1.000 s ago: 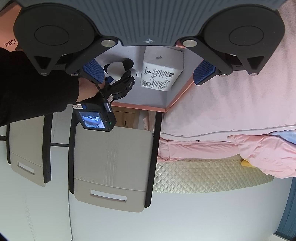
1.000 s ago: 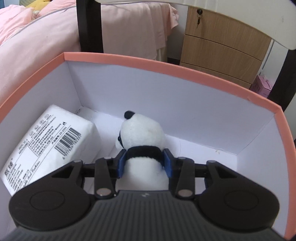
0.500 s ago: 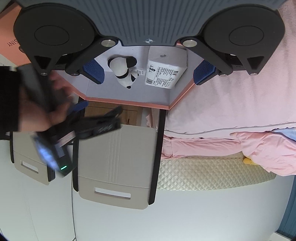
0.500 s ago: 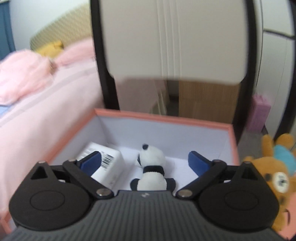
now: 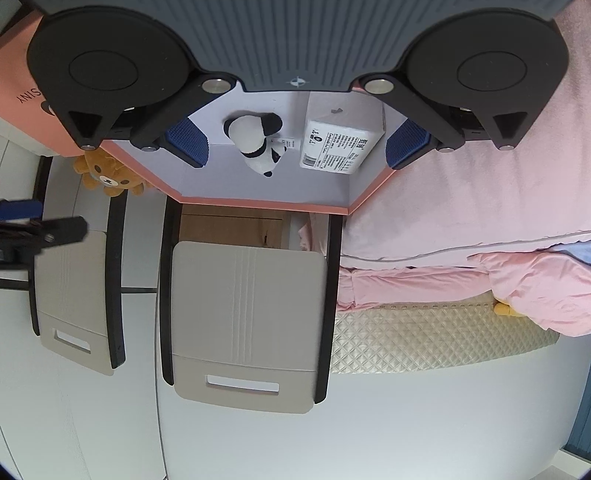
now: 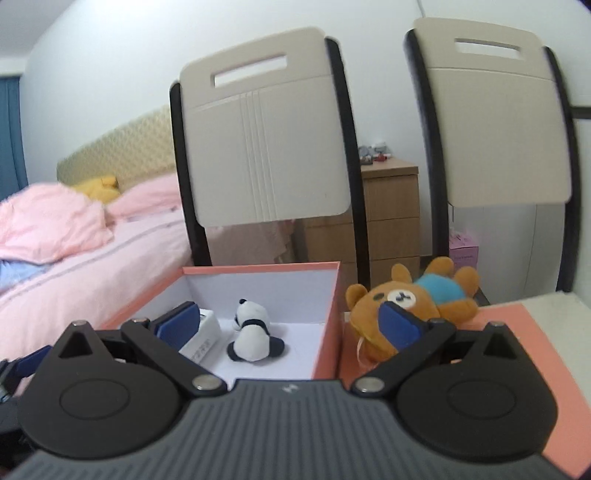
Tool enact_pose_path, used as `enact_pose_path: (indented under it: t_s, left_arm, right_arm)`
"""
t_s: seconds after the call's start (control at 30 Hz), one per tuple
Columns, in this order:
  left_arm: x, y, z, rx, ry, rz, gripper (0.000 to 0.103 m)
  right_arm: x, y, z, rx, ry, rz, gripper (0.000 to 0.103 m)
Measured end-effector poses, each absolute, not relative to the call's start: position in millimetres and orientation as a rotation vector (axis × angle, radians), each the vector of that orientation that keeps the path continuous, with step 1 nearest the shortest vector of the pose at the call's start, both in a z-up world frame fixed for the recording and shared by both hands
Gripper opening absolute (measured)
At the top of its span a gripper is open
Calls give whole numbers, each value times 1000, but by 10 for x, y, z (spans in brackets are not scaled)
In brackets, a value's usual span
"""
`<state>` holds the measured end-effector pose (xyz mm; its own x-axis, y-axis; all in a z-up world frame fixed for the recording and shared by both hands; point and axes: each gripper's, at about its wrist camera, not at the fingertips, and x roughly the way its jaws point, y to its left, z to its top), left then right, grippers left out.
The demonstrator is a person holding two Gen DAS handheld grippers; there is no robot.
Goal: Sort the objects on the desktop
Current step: 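Withdraw the right tool from the box toward the teddy bear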
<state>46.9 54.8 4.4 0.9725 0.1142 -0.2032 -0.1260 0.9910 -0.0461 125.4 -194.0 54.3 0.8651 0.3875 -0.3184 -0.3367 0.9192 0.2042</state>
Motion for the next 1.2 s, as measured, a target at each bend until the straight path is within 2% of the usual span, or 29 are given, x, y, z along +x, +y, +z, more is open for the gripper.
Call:
enact_pose_path:
  t_s: [0.23, 0.37, 0.77, 0.9, 1.2]
  left_arm:
    - [471, 534, 37, -57, 201, 124, 103]
    - [482, 526, 19, -51, 212, 111, 103]
    - [467, 496, 17, -52, 216, 107, 103]
    - [466, 482, 6, -50, 219, 102, 103]
    - [465, 486, 7, -53, 221, 102, 103]
  right_arm:
    - [877, -2034, 250, 150, 257, 360, 103]
    - [781, -2110, 265, 161, 174, 337, 103]
    - [765, -2326, 193, 261, 91, 270, 103]
    - [803, -2406, 222, 309, 127, 270, 103]
    - [831, -2291, 248, 188, 229, 316, 103]
